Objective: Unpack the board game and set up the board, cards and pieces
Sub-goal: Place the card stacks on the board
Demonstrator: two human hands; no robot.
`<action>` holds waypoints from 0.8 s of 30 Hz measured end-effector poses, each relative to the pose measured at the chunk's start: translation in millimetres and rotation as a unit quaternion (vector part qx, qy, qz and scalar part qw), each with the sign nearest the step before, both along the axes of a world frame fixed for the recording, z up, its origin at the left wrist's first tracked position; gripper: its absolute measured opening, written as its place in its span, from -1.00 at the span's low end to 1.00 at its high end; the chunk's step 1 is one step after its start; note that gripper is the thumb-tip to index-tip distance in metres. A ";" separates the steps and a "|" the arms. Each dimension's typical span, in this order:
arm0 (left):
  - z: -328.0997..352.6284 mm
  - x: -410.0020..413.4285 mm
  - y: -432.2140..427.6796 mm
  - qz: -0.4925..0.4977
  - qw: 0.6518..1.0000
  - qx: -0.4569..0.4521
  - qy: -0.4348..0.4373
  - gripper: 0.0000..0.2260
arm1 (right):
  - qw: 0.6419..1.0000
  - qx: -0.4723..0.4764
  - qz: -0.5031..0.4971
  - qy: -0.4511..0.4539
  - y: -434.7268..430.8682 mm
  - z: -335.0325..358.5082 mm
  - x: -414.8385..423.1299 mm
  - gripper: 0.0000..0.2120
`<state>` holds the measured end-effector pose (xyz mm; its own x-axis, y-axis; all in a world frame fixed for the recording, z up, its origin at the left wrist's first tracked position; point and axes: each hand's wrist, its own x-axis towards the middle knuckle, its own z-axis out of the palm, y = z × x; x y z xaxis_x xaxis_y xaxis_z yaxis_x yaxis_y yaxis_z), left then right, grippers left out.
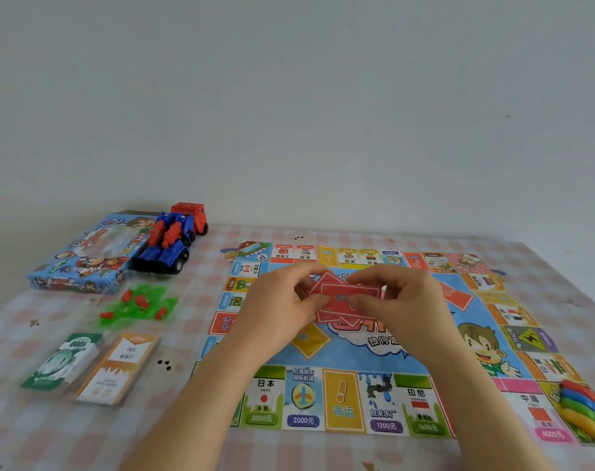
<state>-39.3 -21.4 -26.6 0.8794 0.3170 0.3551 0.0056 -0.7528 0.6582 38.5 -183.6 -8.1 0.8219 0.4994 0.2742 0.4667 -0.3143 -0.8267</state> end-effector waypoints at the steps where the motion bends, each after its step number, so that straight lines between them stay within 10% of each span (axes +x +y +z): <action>1: -0.2 0.1 -0.3 -0.004 1.000 -0.005 -0.002 -0.67 | 1.000 -0.016 0.005 0.003 0.5 -0.8 0.2 -0.78; 10: -0.4 0.0 -0.9 -0.045 0.998 0.013 -0.032 -0.47 | 0.997 -0.076 -0.006 -0.010 0.7 -4.6 3.0 -0.73; 24: -2.3 5.0 1.7 0.001 0.996 0.038 -0.079 -0.81 | 0.992 -0.116 0.000 -0.054 1.0 -7.1 2.5 -0.78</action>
<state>-34.2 -19.7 -28.9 0.8103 0.2859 0.5116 -0.0911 -0.8008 0.5919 41.0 -182.6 -15.2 0.7940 0.5588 0.2393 0.5489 -0.4899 -0.6773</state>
